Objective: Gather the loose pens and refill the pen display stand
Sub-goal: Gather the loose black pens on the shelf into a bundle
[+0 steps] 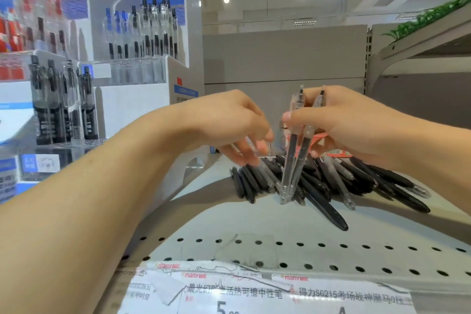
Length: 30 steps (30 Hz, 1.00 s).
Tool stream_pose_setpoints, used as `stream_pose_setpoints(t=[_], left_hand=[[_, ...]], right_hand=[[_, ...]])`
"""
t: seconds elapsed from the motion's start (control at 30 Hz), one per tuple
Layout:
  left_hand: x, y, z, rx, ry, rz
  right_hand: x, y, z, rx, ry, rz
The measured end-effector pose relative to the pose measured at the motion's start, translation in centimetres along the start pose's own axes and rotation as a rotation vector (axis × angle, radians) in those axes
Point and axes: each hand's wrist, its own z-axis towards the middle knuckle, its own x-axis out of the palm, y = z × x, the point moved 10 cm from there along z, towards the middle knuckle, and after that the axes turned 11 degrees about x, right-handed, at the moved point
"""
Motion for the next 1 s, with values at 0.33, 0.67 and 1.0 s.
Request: stream_pose_setpoints(t=[0.33,0.67,1.0], left_hand=[[2.8,7.6,0.6,-0.403,0.291,0.625],[-1.2,1.5,0.3,-0.067,-0.138,0.029],[1.5,-2.3,-0.3,0.137,0.064,-0.006]], right_hand=[[0.6,0.5,-0.5,-0.063,0.039,0.007],[0.3,-0.8,-0.2,0.053,0.119,0.085],[0.8,-0.4,0.0,0.005,0.151,0.031]])
